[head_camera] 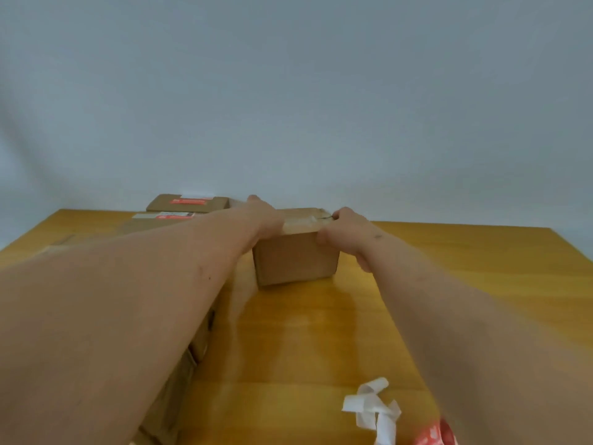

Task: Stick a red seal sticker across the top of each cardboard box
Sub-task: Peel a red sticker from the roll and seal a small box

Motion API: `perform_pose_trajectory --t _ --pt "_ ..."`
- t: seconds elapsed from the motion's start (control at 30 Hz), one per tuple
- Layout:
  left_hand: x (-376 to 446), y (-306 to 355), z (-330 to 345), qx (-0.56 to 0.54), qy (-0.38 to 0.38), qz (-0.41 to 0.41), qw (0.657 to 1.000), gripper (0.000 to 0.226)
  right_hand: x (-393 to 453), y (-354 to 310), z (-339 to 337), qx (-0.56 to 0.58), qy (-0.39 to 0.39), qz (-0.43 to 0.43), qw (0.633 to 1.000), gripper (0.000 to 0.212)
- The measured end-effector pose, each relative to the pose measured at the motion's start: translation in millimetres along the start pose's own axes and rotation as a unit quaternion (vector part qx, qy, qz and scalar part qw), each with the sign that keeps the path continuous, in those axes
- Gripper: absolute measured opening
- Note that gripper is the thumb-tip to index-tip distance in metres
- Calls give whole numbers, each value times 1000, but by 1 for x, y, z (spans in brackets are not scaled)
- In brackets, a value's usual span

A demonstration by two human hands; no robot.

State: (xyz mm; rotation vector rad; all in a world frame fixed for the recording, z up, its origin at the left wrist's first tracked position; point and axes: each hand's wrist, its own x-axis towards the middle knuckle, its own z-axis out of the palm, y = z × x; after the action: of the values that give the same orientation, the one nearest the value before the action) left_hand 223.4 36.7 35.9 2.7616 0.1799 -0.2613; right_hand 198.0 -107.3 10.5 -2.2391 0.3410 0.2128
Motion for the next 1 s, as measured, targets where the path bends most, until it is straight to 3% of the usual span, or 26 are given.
perform_pose_trajectory --t 0.13,0.37,0.7,0.83,1.0 --pt "-70 -6 -7 47 -101 51 992 42 -71 9 -16 -88 -12 -15 996 46" --pt "-170 -29 -1 224 -131 96 961 64 -180 35 -8 -195 -30 -38 980 44" --pt "-212 -60 23 327 -35 135 935 65 -234 58 1 -246 -20 -52 968 62" --pt "-219 -59 25 236 68 220 944 45 -239 74 -19 -234 95 -36 967 52" --pt "-252 -32 55 54 87 329 939 32 -257 112 -31 -239 154 -76 956 30"
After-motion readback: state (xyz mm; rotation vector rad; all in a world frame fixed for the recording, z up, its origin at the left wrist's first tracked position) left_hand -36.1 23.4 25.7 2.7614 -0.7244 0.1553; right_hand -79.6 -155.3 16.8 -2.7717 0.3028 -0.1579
